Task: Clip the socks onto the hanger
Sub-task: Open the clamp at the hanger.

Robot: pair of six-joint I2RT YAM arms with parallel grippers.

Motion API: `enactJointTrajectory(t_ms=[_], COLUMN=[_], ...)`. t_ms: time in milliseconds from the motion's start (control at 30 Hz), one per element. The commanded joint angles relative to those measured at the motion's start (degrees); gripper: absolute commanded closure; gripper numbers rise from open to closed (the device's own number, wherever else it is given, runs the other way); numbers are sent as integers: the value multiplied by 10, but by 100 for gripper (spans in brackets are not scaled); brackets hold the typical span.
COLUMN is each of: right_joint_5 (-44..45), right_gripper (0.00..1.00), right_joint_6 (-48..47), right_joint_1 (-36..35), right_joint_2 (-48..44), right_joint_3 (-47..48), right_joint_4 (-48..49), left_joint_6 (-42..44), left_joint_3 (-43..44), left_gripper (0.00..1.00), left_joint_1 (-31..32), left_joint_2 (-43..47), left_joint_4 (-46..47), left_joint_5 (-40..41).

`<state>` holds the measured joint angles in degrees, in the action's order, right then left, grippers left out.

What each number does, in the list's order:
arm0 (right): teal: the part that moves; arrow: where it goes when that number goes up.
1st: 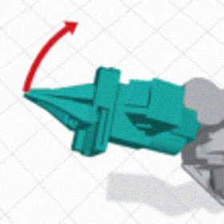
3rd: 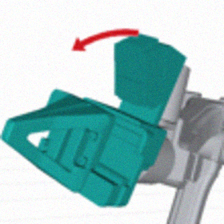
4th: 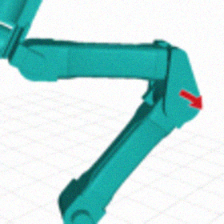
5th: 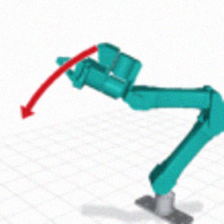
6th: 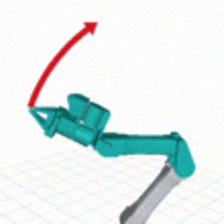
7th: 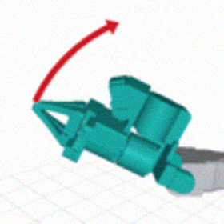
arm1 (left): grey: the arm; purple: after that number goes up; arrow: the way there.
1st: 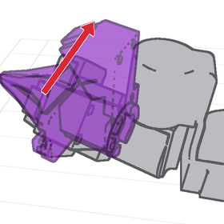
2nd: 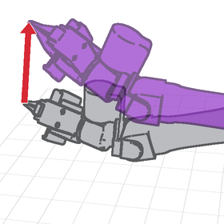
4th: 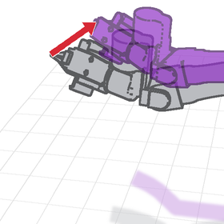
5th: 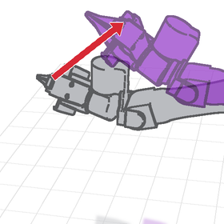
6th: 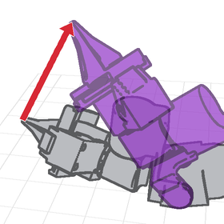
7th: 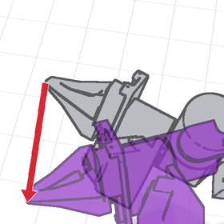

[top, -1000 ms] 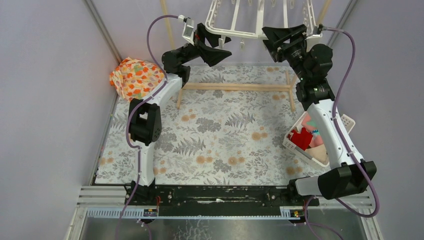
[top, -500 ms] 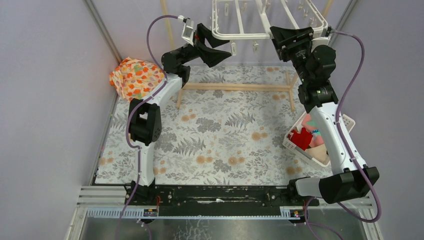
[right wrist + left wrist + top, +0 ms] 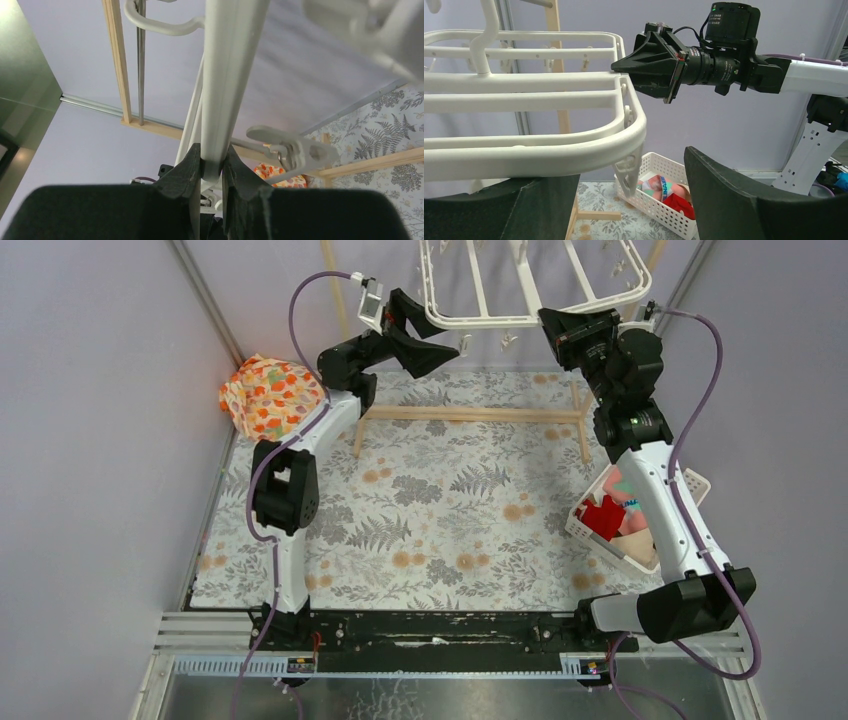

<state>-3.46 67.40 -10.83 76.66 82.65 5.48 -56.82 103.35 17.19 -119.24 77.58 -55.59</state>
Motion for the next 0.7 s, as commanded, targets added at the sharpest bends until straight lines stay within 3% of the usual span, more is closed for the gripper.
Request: enactJointTrajectory(t_ms=[0, 367, 667], right_joint_5=[8, 2, -11], right_gripper=[100, 100, 100], right_joint_6=[-16, -10, -4], right_joint_1=[-3, -3, -3], right_joint_2=[-21, -21, -23], right_joint_3=[14, 6, 2], right_joint_4=[58, 68, 74], left_joint_6=[-9, 80, 57], left_joint_3=[5, -67, -20], left_gripper=[19, 19, 19], left_joint_1=[-2, 18, 21], left_joint_2=[14, 66, 26], left_joint_4=[44, -16, -11], left_joint_5=[1, 39, 36])
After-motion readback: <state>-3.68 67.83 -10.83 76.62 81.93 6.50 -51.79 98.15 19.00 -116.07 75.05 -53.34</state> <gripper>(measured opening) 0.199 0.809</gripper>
